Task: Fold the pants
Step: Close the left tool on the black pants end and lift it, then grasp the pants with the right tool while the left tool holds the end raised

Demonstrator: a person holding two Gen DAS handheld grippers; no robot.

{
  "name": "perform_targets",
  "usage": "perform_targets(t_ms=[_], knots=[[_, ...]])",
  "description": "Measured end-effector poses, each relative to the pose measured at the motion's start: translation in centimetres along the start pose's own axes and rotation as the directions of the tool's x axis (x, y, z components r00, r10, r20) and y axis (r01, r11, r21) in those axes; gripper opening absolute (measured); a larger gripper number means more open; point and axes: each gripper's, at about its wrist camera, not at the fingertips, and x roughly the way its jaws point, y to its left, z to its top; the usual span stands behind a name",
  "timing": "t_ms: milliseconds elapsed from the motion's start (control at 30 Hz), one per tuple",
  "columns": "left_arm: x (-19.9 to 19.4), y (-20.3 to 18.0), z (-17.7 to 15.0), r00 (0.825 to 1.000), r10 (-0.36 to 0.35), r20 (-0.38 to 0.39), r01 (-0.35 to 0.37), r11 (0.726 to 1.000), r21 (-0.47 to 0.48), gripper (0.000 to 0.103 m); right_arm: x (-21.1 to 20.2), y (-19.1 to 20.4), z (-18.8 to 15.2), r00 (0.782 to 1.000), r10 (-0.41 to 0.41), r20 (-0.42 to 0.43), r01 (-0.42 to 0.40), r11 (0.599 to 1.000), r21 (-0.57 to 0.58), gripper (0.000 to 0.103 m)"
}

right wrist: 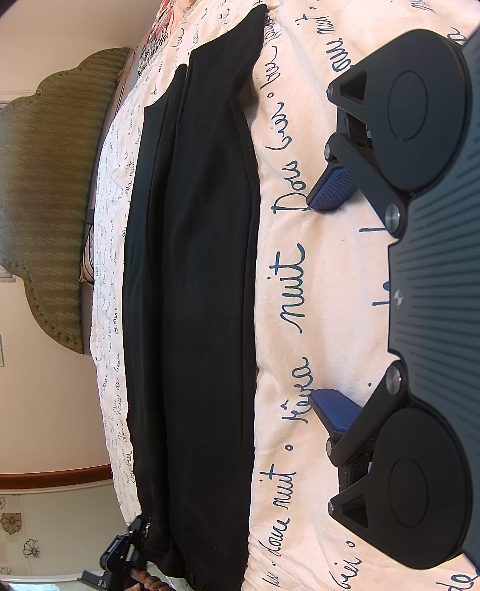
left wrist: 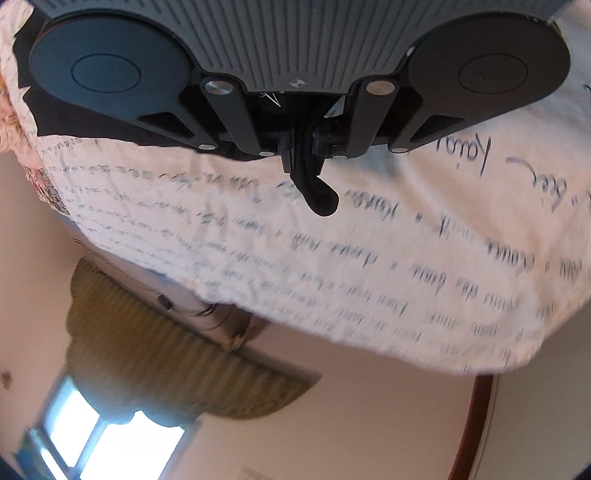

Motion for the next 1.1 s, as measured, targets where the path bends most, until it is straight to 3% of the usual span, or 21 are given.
perform_targets(t_ms=[133, 200, 300, 367, 467, 567, 667, 767, 867, 1067, 1100], knots=[[-3.8, -3.3, -0.2, 0.994, -0.044, 0.103, 0.031, 0.992, 0.119, 0.007, 0.1, 0.1, 1.3, 1.0, -0.006, -0.03, 0.005, 0.999, -0.034, 0.103], [-5.7, -5.1, -0.7, 0.986, -0.073, 0.149, 0.046, 0.983, 0.177, 0.007, -0.5, 0.5, 2.9, 0.998, -0.056, 0.026, 0.058, 0.996, -0.062, 0.103], [-8.0, -7.2, -1.5, 0.971, -0.131, 0.199, 0.078, 0.965, 0.252, 0.007, -1.9, 1.5, 6.4, 0.977, 0.031, 0.209, 0.008, 0.983, -0.184, 0.103], [-9.2, -8.0, -2.0, 0.96, -0.179, 0.215, 0.115, 0.954, 0.278, 0.007, -1.2, 3.0, 9.6, 0.962, 0.122, 0.246, -0.04, 0.948, -0.316, 0.103], [-10.6, -8.8, -2.8, 0.942, -0.233, 0.24, 0.152, 0.937, 0.314, 0.006, 1.9, 5.4, 14.9, 0.948, 0.254, 0.19, -0.133, 0.861, -0.49, 0.103], [-12.1, -8.9, -4.0, 0.921, -0.279, 0.273, 0.177, 0.921, 0.346, 0.006, 6.1, 7.1, 19.5, 0.923, 0.366, 0.121, -0.237, 0.786, -0.571, 0.103], [-13.4, -8.2, -5.3, 0.898, -0.33, 0.29, 0.217, 0.907, 0.36, 0.006, 11.2, 8.8, 22.9, 0.908, 0.418, -0.003, -0.328, 0.71, -0.623, 0.103], [-14.2, -7.6, -6.6, 0.884, -0.359, 0.299, 0.238, 0.897, 0.372, 0.006, 14.9, 10.8, 24.1, 0.914, 0.401, -0.066, -0.329, 0.636, -0.698, 0.103], [-14.3, -7.0, -7.5, 0.885, -0.358, 0.297, 0.239, 0.898, 0.37, 0.006, 17.5, 11.6, 24.5, 0.922, 0.377, -0.091, -0.316, 0.595, -0.739, 0.103], [-14.1, -5.8, -7.7, 0.888, -0.346, 0.301, 0.236, 0.908, 0.347, 0.006, 20.6, 11.1, 25.9, 0.87, 0.434, -0.234, -0.47, 0.585, -0.661, 0.102], [-14.2, -5.8, -7.7, 0.889, -0.342, 0.305, 0.233, 0.91, 0.343, 0.006, 20.6, 11.1, 26.0, 0.862, 0.444, -0.245, -0.487, 0.589, -0.645, 0.092]])
